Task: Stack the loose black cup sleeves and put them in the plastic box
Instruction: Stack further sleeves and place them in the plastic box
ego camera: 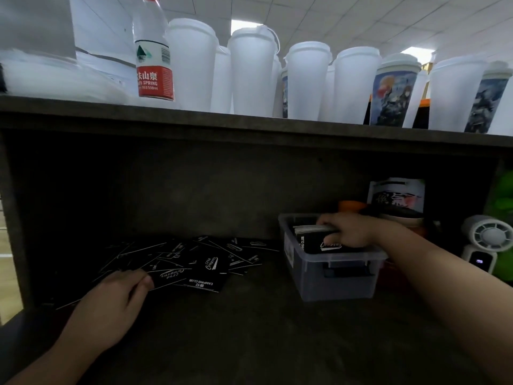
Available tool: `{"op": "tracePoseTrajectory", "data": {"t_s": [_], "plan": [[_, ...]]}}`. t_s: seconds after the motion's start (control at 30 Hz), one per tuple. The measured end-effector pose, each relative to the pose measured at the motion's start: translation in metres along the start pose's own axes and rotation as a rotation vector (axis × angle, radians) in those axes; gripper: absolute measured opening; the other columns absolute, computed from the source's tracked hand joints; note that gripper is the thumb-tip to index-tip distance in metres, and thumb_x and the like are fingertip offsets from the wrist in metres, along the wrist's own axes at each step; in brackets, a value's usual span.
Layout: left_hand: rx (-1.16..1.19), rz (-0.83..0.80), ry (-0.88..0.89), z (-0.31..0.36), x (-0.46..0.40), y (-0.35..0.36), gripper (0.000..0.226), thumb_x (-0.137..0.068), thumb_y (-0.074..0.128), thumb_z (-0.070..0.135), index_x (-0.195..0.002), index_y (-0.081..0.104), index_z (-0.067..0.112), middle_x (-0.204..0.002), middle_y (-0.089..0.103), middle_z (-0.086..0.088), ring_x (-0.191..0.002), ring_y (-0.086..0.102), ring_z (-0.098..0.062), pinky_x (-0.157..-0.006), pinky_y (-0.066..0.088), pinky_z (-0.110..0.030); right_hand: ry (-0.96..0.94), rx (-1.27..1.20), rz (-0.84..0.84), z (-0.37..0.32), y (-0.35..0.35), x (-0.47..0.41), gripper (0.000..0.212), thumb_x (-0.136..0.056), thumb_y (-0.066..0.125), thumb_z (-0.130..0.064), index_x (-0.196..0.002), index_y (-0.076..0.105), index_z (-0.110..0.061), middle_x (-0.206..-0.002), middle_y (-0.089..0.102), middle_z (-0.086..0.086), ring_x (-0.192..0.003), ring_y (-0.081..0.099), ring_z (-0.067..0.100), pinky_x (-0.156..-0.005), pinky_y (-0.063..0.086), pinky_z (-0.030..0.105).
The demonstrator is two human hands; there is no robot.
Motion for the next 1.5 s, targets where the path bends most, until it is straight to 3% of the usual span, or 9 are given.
{"op": "tracePoseTrajectory", "data": {"t_s": [0.23,0.63,0.77,0.83,0.9,1.0,1.13,1.27,1.5], "plan": [[-0.046,-0.043,-0.037,-0.008,-0.003,0.006,0.021,-0.098,0.043,0.035,-0.081,0.055,0.040,-0.078,0.056,0.016,-0.080,0.050,0.004,-0.065,0.035,-0.017,0.073,0.046,-0.247,0.004,0.024,-0.006,0.023,-0.093,0.061,-0.031,-0.116,0.056,-0.031,-0.114,0.058,-0.009,-0.102,0.055,0.008,-0.080,0.044,0.023],[0.014,-0.040,-0.053,-0.004,-0.002,0.003,0.022,-0.098,0.046,0.029,-0.082,0.060,0.029,-0.080,0.059,0.011,-0.078,0.054,-0.001,-0.072,0.046,-0.028,0.153,0.253,-0.130,0.009,0.040,-0.026,0.063,-0.091,0.058,-0.038,-0.145,0.025,-0.041,-0.150,0.024,0.007,-0.138,0.024,0.030,-0.109,0.027,0.045],[0.010,-0.043,-0.094,-0.011,-0.005,0.005,0.022,-0.099,0.044,0.032,-0.082,0.058,0.030,-0.081,0.059,0.010,-0.077,0.054,-0.002,-0.073,0.048,-0.031,0.090,-0.319,0.420,-0.019,-0.025,-0.008,0.055,-0.089,0.066,-0.022,-0.137,0.043,-0.031,-0.133,0.050,0.005,-0.125,0.049,0.024,-0.099,0.043,0.033],[0.003,-0.031,-0.093,-0.013,-0.006,0.005,0.023,-0.099,0.043,0.033,-0.081,0.057,0.029,-0.080,0.060,0.009,-0.076,0.054,-0.003,-0.071,0.048,-0.032,0.016,-0.831,0.841,-0.042,-0.050,0.022,0.027,-0.092,0.058,-0.010,-0.114,0.058,-0.027,-0.106,0.063,0.001,-0.104,0.063,0.022,-0.086,0.053,0.036],[0.005,-0.021,-0.098,-0.013,-0.006,0.005,0.022,-0.099,0.044,0.033,-0.082,0.058,0.028,-0.080,0.060,0.009,-0.076,0.055,-0.004,-0.070,0.048,-0.033,-0.068,-0.988,1.006,-0.082,-0.046,0.042,0.026,-0.092,0.051,-0.005,-0.093,0.061,-0.029,-0.086,0.066,-0.002,-0.082,0.065,0.017,-0.074,0.055,0.034],[-0.041,-0.026,-0.089,-0.010,-0.005,0.004,0.021,-0.098,0.045,0.037,-0.083,0.058,0.029,-0.081,0.060,0.009,-0.078,0.055,-0.007,-0.071,0.049,-0.033,-0.151,-0.772,0.815,-0.148,0.009,0.033,0.030,-0.089,0.053,-0.004,-0.083,0.062,-0.032,-0.073,0.066,-0.007,-0.063,0.061,0.008,-0.058,0.049,0.023],[0.139,-0.088,-0.213,0.000,-0.006,0.009,0.049,-0.093,0.035,0.061,-0.081,0.066,0.026,-0.075,0.065,0.006,-0.072,0.061,-0.007,-0.072,0.051,-0.031,-0.059,-0.521,0.499,-0.159,0.089,0.005,0.026,-0.093,0.051,-0.008,-0.105,0.063,-0.028,-0.070,0.062,-0.006,-0.059,0.058,0.004,-0.056,0.044,0.023],[0.198,-0.260,-0.408,0.022,-0.025,0.040,0.075,-0.081,0.035,0.080,-0.075,0.067,0.013,-0.076,0.068,-0.001,-0.071,0.063,-0.014,-0.072,0.050,-0.030,0.030,-0.589,0.469,-0.135,0.094,-0.002,0.026,-0.094,0.049,-0.009,-0.113,0.063,-0.022,-0.076,0.062,-0.007,-0.065,0.059,0.005,-0.057,0.046,0.022],[0.260,-0.176,-0.452,0.021,-0.030,0.065,0.029,-0.085,0.067,0.049,-0.074,0.064,0.021,-0.073,0.064,0.006,-0.069,0.060,-0.007,-0.056,0.041,-0.023,-0.044,-0.709,0.445,-0.141,0.096,-0.005,0.033,-0.093,0.055,-0.010,-0.121,0.056,-0.027,-0.102,0.059,-0.007,-0.087,0.057,0.002,-0.070,0.043,0.012]]}}
Point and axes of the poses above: each hand's wrist, its own x-axis away from the middle knuckle, its own y-axis out of the palm, z = x × y, the point moved 9 cm from there along -x, towards the middle knuckle
